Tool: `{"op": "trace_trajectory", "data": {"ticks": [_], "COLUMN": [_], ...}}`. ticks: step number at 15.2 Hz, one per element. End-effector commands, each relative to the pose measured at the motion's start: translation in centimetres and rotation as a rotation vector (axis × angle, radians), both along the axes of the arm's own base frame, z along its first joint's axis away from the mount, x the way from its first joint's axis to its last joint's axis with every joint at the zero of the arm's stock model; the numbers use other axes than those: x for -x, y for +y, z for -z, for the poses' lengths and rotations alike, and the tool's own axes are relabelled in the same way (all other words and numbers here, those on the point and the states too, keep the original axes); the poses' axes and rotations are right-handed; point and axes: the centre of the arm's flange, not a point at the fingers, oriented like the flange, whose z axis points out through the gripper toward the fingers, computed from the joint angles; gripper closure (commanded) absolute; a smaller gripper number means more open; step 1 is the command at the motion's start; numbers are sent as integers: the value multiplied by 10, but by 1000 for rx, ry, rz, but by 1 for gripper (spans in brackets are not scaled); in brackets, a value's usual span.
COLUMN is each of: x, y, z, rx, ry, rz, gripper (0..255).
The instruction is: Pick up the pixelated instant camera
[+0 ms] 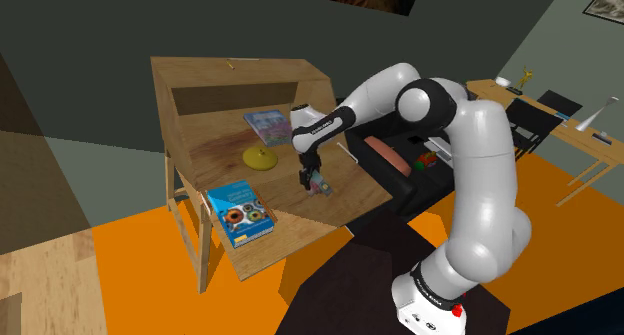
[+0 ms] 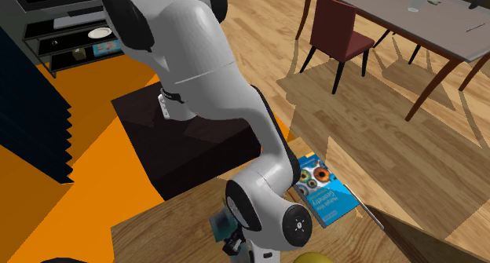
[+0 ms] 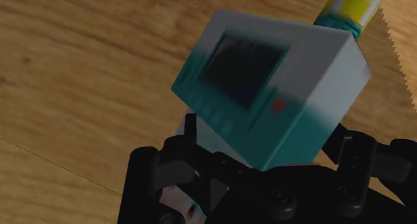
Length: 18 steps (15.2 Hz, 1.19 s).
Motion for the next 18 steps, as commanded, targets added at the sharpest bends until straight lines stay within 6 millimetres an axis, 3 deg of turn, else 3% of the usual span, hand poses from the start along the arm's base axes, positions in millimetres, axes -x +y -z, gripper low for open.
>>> {"op": "trace_trajectory", "data": {"ticks": [1,3,4,7,9,10,12,13,18], "x": [7,7,-1,-10,-2,-7,6,7,7], "y": [7,7,4,7,10,13,11,7,7], "z": [17,20,26,27,24,26,38,20,-6], "rx": [-89,-89,-91,-91,-90,-90,-86,-89,-89], "ry": [23,23,23,24,25,25,25,23,23], "rz": [123,123,124,122,123,124,126,123,123], "gripper": [0,0,255,255,255,255,255,255,255]}}
